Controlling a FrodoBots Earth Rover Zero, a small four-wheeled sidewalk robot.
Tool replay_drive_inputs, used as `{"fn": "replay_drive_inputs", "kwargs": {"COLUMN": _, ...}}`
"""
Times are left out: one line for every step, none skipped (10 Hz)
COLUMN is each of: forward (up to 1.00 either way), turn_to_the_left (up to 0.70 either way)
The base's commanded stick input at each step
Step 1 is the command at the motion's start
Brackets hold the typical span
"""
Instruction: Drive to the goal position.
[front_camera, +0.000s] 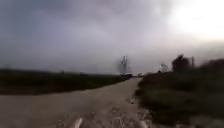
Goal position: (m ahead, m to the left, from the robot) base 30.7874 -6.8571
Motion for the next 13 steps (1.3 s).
{"fn": "replay_drive_inputs", "kwargs": {"forward": 0.70, "turn_to_the_left": 0.00}}
{"fn": "replay_drive_inputs", "kwargs": {"forward": 0.70, "turn_to_the_left": 0.00}}
{"fn": "replay_drive_inputs", "kwargs": {"forward": 0.70, "turn_to_the_left": 0.00}}
{"fn": "replay_drive_inputs", "kwargs": {"forward": 0.70, "turn_to_the_left": 0.00}}
{"fn": "replay_drive_inputs", "kwargs": {"forward": 0.70, "turn_to_the_left": 0.00}}
{"fn": "replay_drive_inputs", "kwargs": {"forward": 0.70, "turn_to_the_left": 0.00}}
{"fn": "replay_drive_inputs", "kwargs": {"forward": 0.68, "turn_to_the_left": 0.00}}
{"fn": "replay_drive_inputs", "kwargs": {"forward": 0.55, "turn_to_the_left": 0.00}}
{"fn": "replay_drive_inputs", "kwargs": {"forward": 0.55, "turn_to_the_left": 0.00}}
{"fn": "replay_drive_inputs", "kwargs": {"forward": 0.59, "turn_to_the_left": 0.00}}
{"fn": "replay_drive_inputs", "kwargs": {"forward": 0.65, "turn_to_the_left": 0.00}}
{"fn": "replay_drive_inputs", "kwargs": {"forward": 0.70, "turn_to_the_left": 0.00}}
{"fn": "replay_drive_inputs", "kwargs": {"forward": 0.70, "turn_to_the_left": 0.00}}
